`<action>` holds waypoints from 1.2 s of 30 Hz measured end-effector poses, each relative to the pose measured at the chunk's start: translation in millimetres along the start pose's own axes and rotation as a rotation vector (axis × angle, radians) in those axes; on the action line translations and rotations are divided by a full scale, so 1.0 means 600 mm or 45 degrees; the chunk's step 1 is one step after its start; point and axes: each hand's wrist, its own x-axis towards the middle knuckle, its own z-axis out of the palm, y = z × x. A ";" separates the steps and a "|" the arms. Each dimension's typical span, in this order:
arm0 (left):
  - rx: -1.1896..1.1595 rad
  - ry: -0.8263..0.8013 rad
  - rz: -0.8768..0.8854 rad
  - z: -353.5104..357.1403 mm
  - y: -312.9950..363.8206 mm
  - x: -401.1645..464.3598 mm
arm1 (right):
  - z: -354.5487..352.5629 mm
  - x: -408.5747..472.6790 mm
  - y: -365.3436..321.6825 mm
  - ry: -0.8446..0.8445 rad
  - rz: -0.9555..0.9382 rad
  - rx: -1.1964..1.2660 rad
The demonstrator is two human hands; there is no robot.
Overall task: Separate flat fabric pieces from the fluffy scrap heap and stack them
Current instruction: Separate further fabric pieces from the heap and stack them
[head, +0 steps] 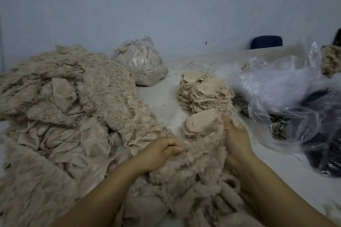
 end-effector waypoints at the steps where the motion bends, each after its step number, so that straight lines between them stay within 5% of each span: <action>1: 0.023 -0.020 -0.018 -0.006 -0.007 -0.005 | -0.007 0.003 -0.006 0.026 -0.027 -0.024; 5: -0.022 0.068 -0.008 -0.015 0.021 -0.006 | 0.010 -0.004 -0.009 -0.030 -0.140 -0.136; 9: -0.859 0.073 -0.268 -0.012 0.074 0.006 | 0.043 -0.037 -0.001 -0.327 -0.382 -0.430; 12: -1.110 0.279 -0.382 -0.009 0.077 0.012 | 0.053 -0.057 0.015 -0.718 -0.216 -0.408; 14: -1.124 0.456 -0.396 -0.014 0.068 0.011 | 0.051 -0.057 0.014 -0.642 -0.108 -0.212; 17: -1.222 0.442 -0.385 -0.025 0.060 0.007 | 0.033 -0.031 0.008 -0.367 -0.280 -0.403; 20: -1.345 0.263 -0.318 -0.029 0.065 0.008 | 0.042 -0.030 0.011 -0.640 -0.080 -0.499; 25: -0.957 0.405 -0.269 -0.032 0.064 0.009 | 0.052 -0.018 0.016 -0.318 -0.159 -0.239; 31: -0.542 0.352 -0.486 -0.064 0.029 -0.004 | 0.034 -0.010 0.006 -0.160 -0.041 -0.117; 36: -0.788 0.216 -0.486 -0.055 0.046 -0.005 | 0.038 -0.014 0.009 -0.271 0.131 0.029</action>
